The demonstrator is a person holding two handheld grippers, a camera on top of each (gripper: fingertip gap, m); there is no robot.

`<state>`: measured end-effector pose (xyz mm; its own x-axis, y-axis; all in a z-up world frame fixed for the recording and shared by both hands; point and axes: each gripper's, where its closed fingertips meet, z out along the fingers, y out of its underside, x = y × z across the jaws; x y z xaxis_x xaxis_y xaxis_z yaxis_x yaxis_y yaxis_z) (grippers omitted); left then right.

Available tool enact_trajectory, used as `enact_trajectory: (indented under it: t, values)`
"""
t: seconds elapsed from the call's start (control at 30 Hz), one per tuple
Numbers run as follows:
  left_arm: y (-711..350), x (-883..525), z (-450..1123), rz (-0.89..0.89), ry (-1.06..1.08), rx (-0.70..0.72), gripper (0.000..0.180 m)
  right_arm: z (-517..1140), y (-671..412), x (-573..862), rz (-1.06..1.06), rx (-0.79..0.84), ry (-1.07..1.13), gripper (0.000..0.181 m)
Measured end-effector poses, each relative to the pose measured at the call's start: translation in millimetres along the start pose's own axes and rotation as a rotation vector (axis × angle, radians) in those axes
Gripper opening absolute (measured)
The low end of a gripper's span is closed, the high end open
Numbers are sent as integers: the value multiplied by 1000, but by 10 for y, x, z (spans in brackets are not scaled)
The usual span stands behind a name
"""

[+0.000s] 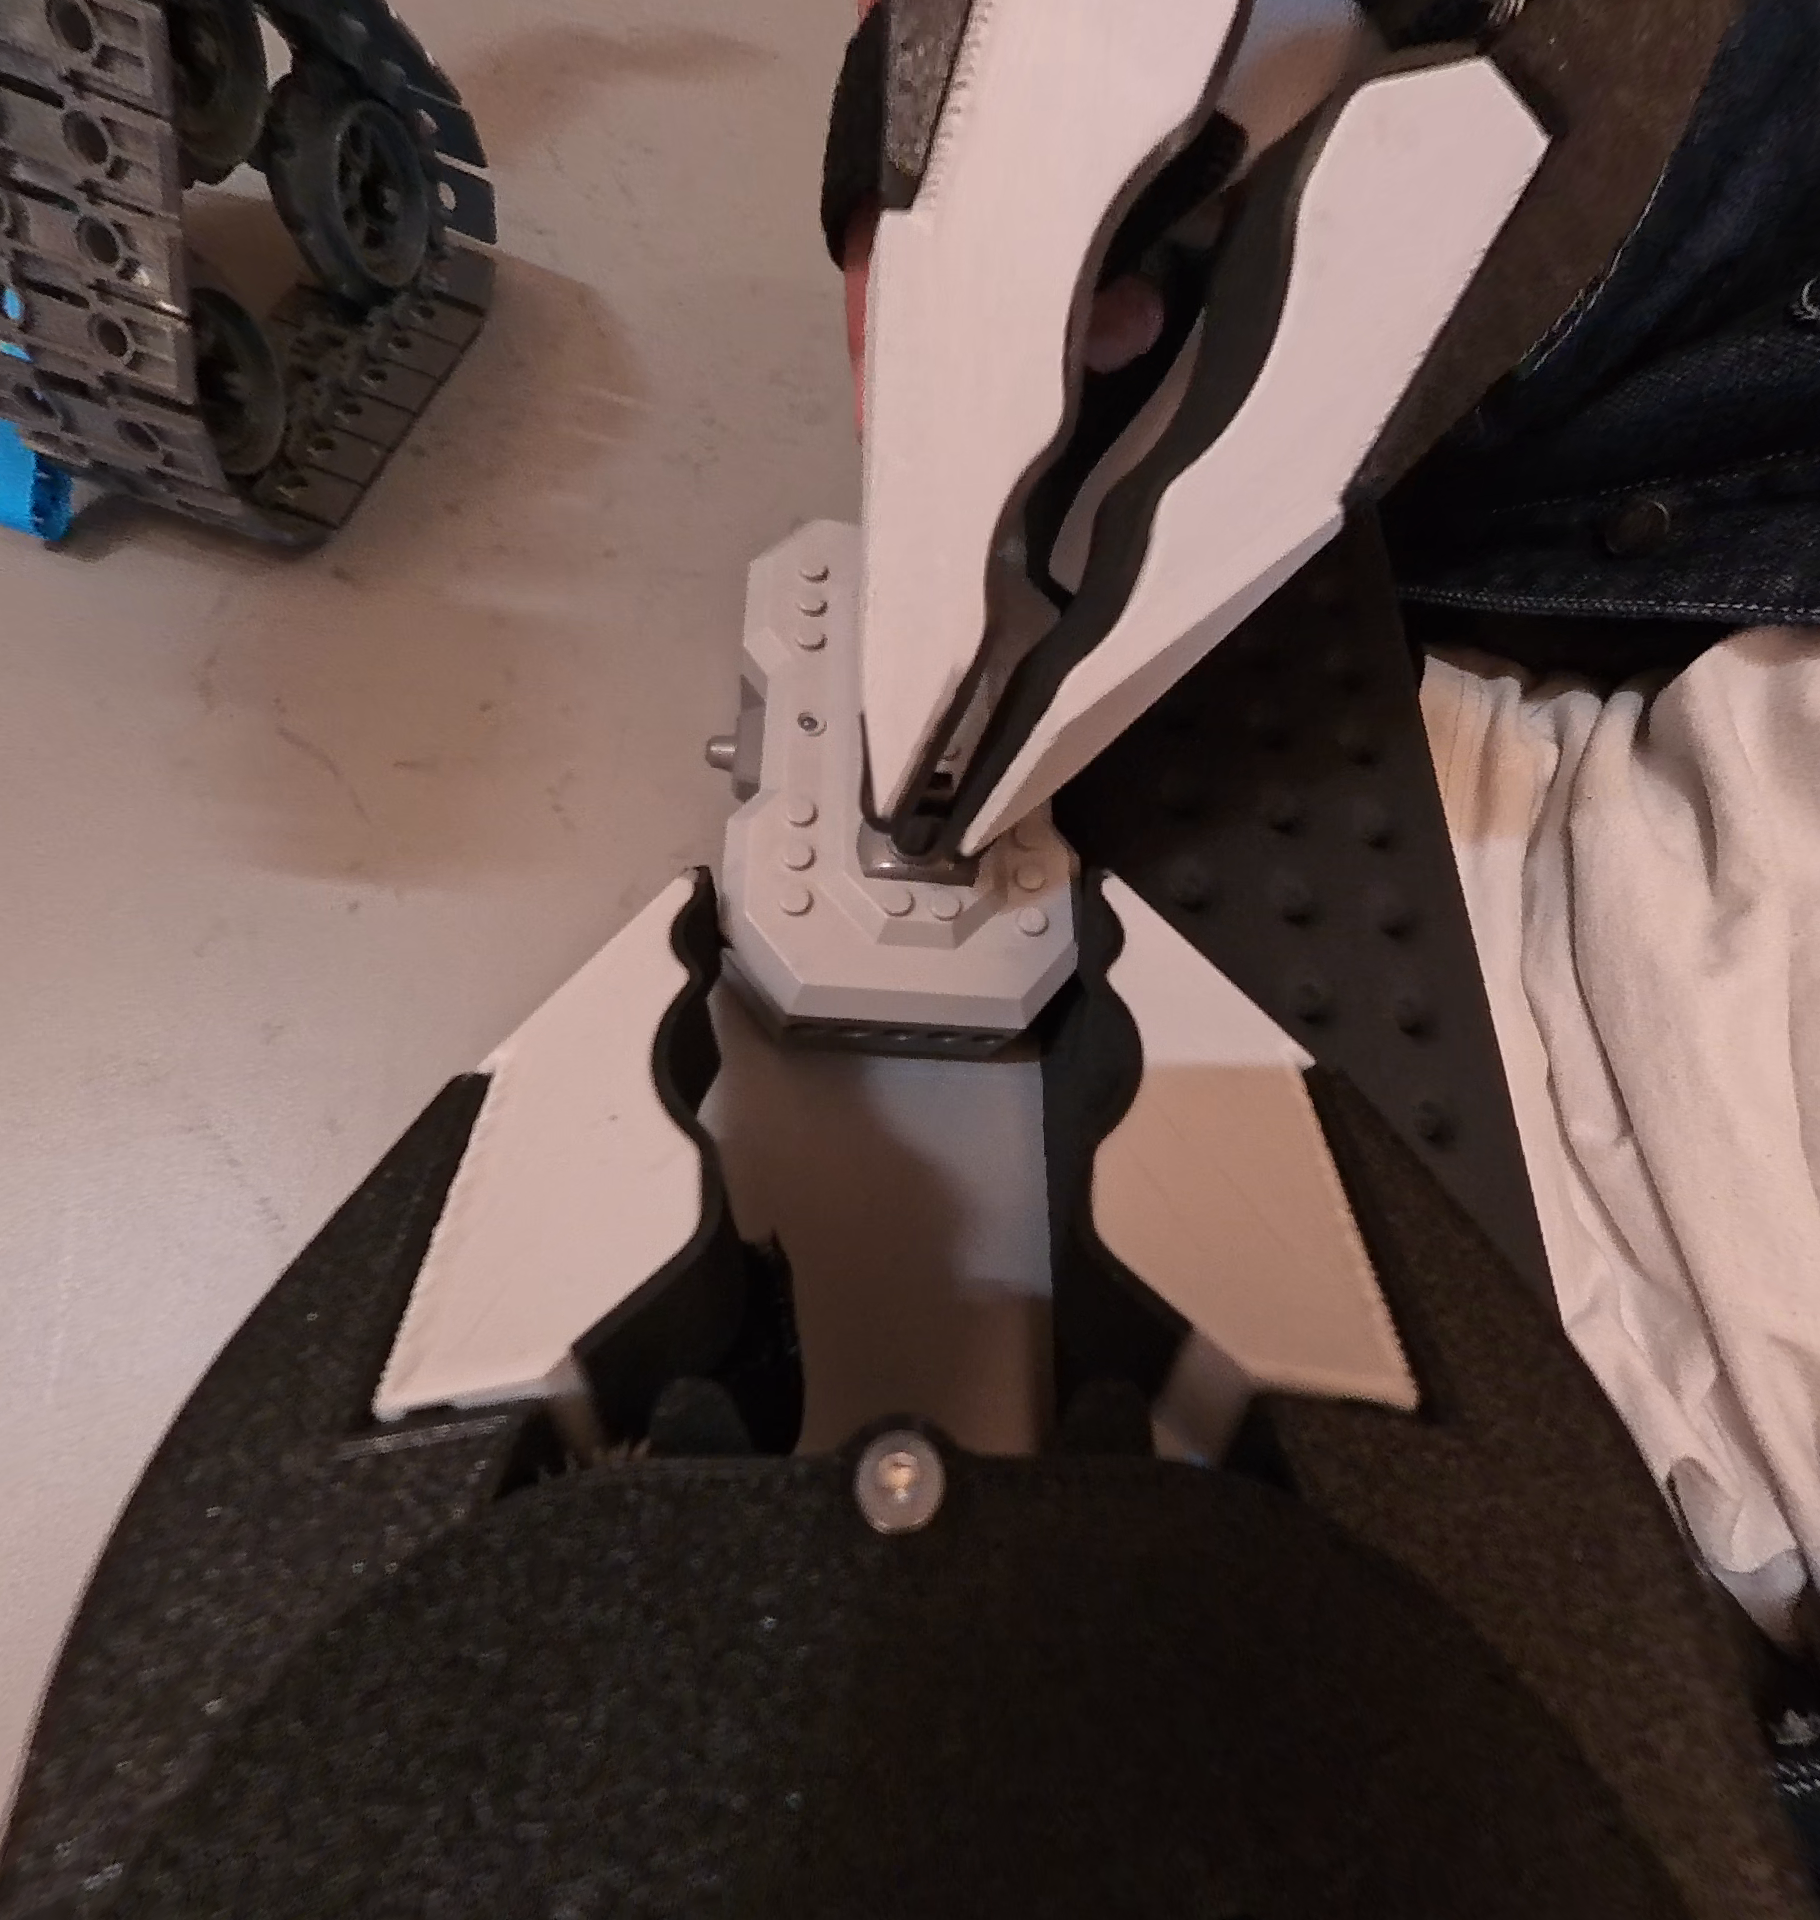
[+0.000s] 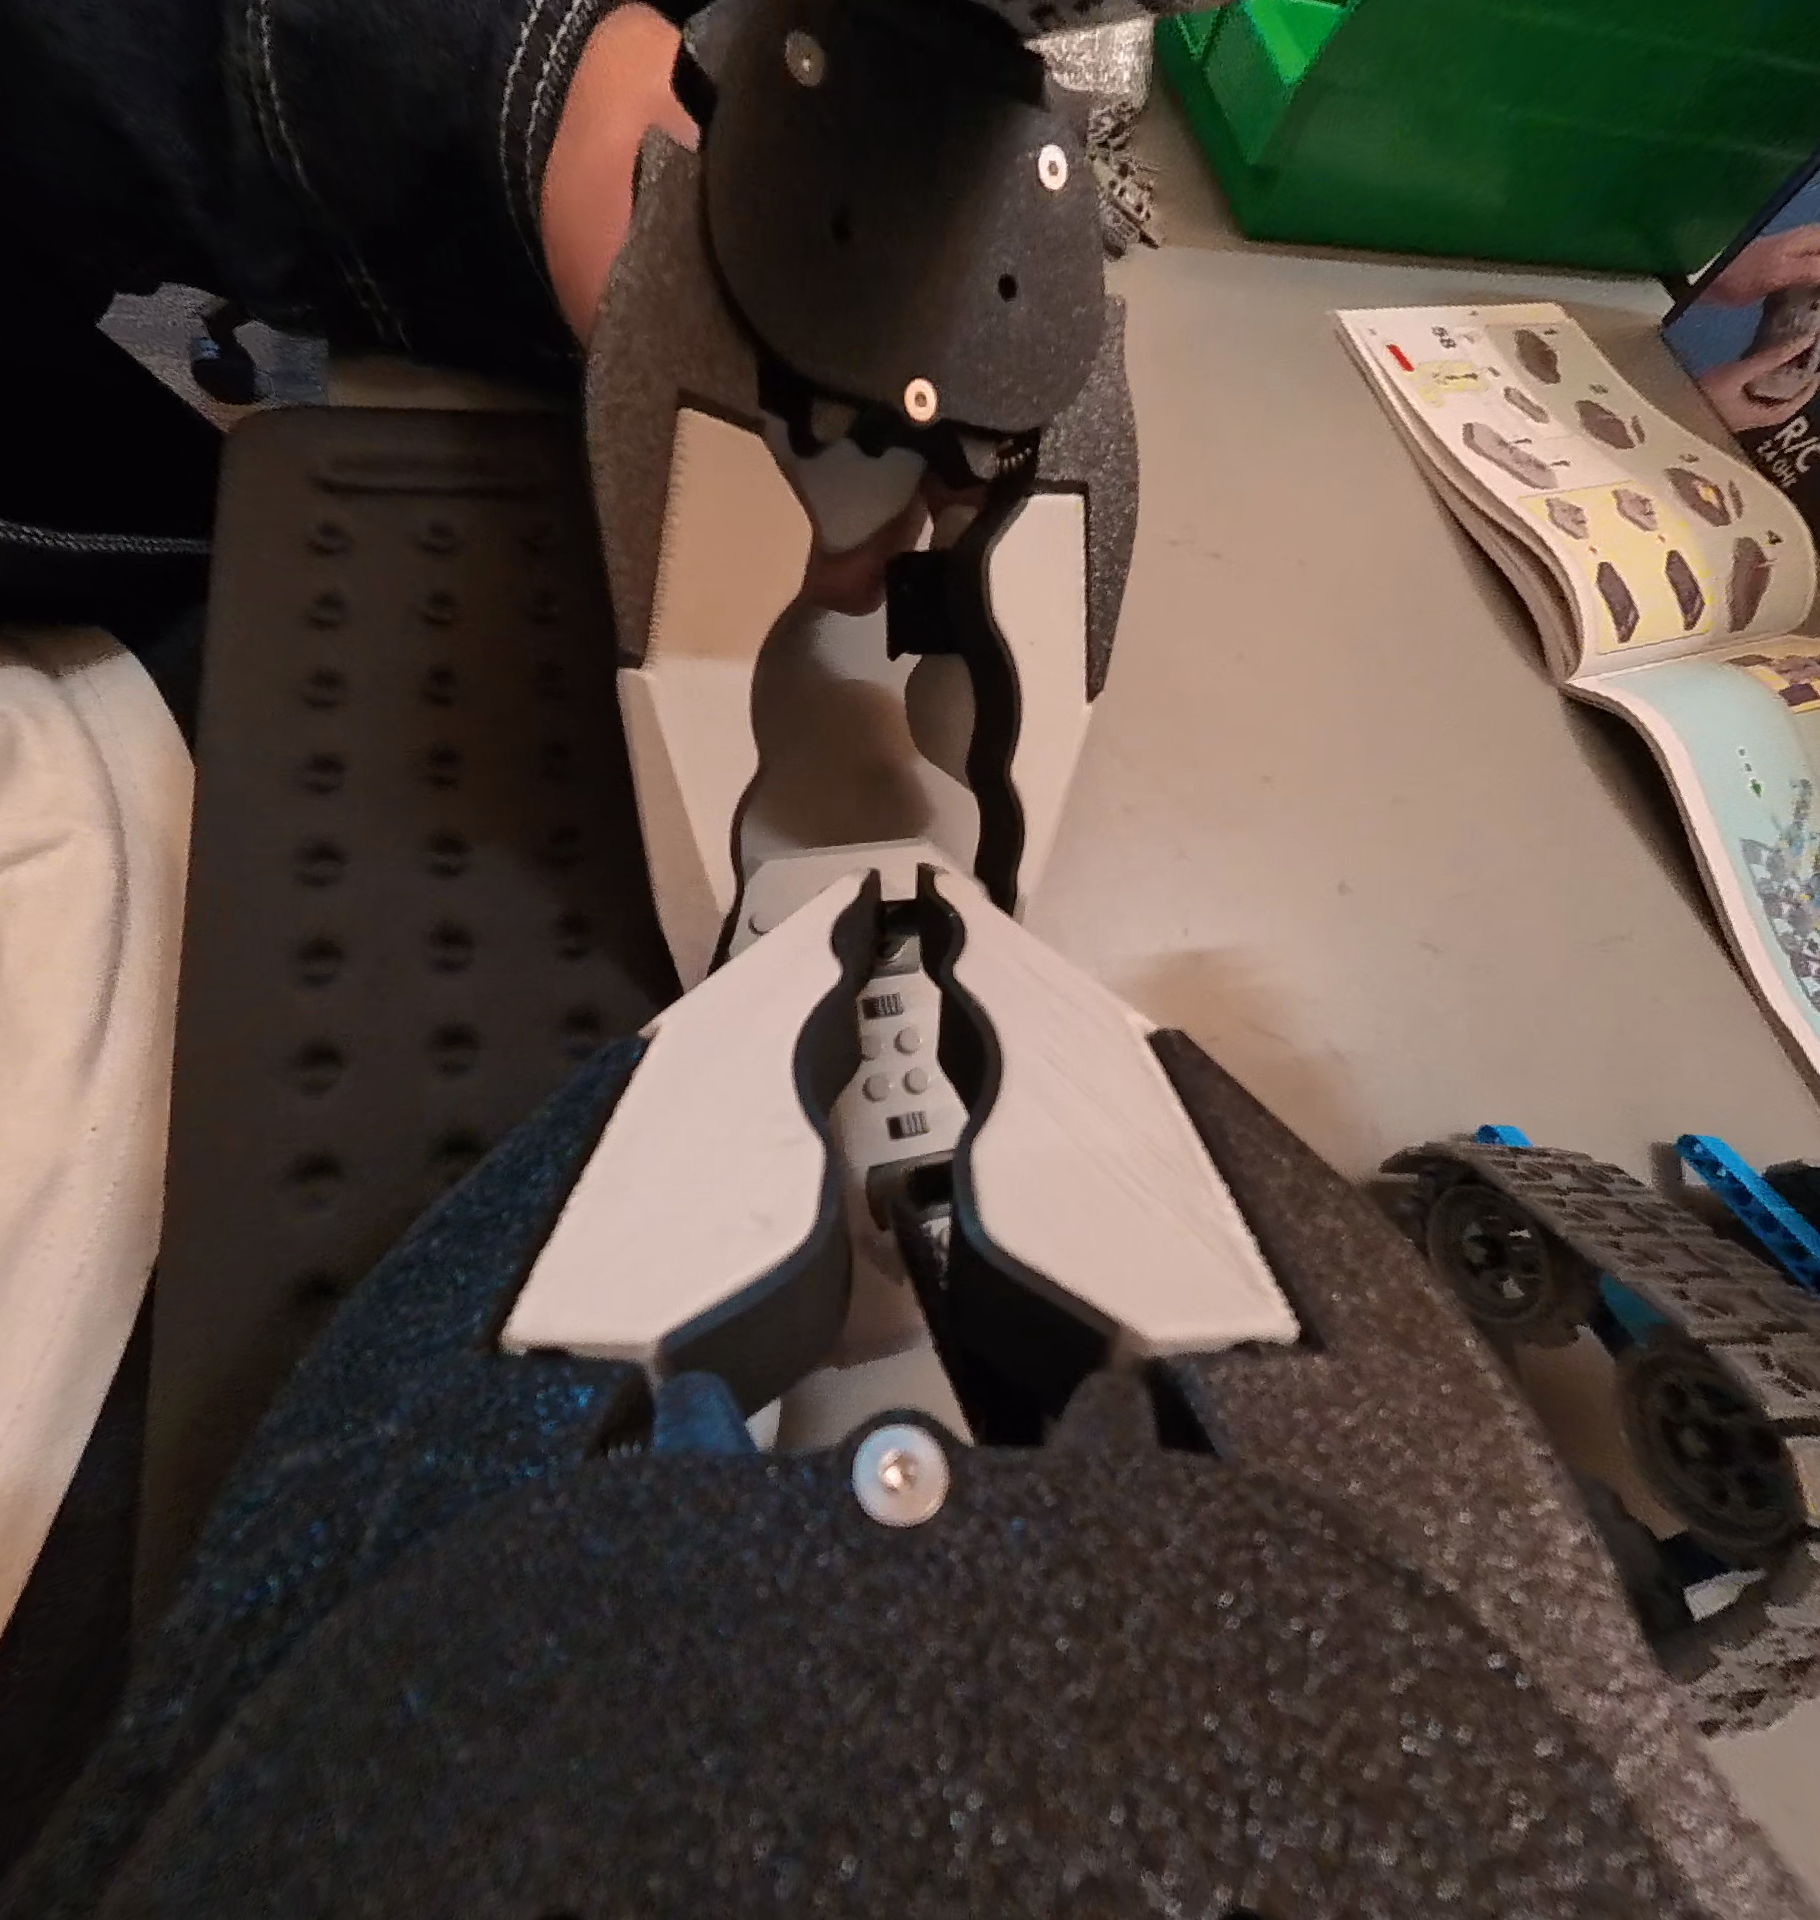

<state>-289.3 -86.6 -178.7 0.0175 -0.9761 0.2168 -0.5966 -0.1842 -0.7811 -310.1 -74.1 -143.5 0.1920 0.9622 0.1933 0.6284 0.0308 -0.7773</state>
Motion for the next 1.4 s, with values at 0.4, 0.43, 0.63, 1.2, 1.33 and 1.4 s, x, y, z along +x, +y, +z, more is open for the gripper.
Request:
enact_trajectory:
  t: [0.4, 0.43, 0.63, 1.2, 1.33, 1.4]
  values:
    - [-2, -1, 0, -6, 4, 0, 69, -11, -3, -64, 13, 10, -23, 6]
    - [-1, 0, 0, -6, 4, 0, 69, -8, -4, -63, 13, 11, -22, 6]
    - [-3, 1, 1, -8, 5, 0, 69, 2, 4, -48, 7, -2, -7, 6]
    - [-12, 40, -12, -9, 19, 9, 69, -447, 172, 686, 207, 253, 202, 17]
    - [-427, -1, -364, -45, 44, 314, 86, -748, 333, 1079, 330, 285, 399, 24]
    - [-599, -296, -643, -139, -37, 498, 80, -808, 328, 1127, 379, 324, 401, 24]
